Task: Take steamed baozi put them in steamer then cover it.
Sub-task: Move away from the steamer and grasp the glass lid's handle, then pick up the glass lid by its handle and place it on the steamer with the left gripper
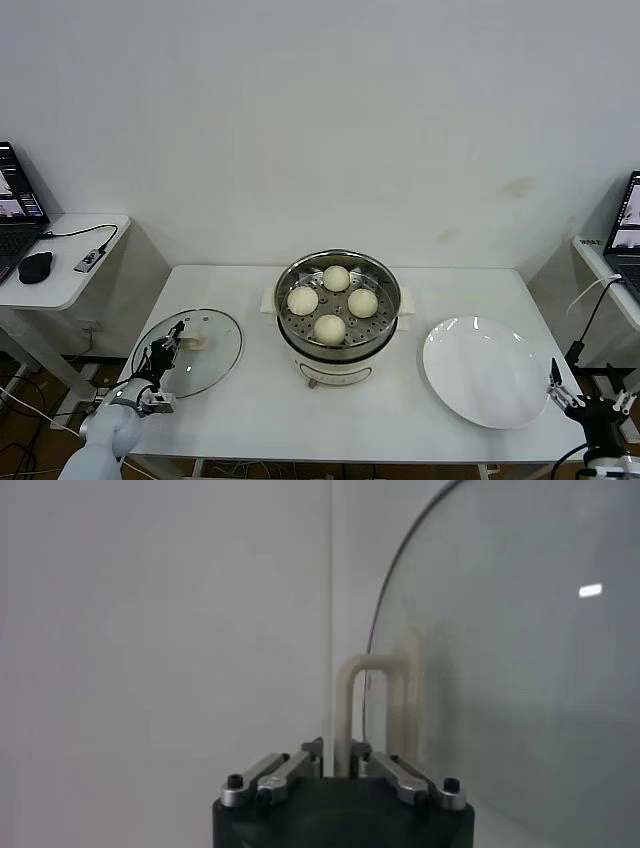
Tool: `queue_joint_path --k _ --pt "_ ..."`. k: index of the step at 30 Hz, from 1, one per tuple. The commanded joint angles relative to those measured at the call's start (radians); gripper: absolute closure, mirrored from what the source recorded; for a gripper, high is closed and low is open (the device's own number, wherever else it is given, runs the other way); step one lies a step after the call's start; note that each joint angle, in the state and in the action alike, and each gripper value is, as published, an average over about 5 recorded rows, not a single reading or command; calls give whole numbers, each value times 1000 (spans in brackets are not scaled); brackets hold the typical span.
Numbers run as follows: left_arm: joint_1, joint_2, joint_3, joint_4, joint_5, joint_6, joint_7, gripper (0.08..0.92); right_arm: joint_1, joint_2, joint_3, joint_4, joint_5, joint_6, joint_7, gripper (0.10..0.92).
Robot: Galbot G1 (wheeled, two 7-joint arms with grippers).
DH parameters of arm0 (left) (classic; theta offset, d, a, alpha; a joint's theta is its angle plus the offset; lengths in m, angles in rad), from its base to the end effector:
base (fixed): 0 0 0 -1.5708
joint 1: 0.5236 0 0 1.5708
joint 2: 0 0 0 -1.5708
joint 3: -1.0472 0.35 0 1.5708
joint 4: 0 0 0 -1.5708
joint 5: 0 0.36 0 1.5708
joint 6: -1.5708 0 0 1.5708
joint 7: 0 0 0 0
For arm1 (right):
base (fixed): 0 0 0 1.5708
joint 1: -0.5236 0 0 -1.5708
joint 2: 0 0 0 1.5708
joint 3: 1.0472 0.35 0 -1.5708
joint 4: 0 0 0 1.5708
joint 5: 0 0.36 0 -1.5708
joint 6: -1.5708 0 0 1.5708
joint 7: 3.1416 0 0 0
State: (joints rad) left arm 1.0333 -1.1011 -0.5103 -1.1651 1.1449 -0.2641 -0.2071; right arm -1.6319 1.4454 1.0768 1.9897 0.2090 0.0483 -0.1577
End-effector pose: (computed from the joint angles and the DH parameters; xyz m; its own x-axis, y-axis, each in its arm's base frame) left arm 0.3368 0.2188 -0.4361 -0.9837 0.0964 0.1517 0.1529 0.0053 0.9882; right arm 0.1338 -0.1969 -0.3048 -0.9619 0.2724 0.0231 0.2642 0.9480 -0.1772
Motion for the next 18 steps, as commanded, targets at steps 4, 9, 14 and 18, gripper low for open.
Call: queue_joint_path --k 4,9,14,18 --pt "216 39 -76 -437 -158 170 47 854 1 -9 -34 9 -20 0 -11 203" --pt "313 87 -120 -659 -266 317 125 854 1 -20 -69 14 -37 1 -20 203" --pt "388 136 -136 -845 -354 460 181 854 2 -30 -105 21 -52 -1 -28 203" --pt "388 173 -102 -958 -383 545 209 854 5 -37 -132 18 -82 11 -43 203"
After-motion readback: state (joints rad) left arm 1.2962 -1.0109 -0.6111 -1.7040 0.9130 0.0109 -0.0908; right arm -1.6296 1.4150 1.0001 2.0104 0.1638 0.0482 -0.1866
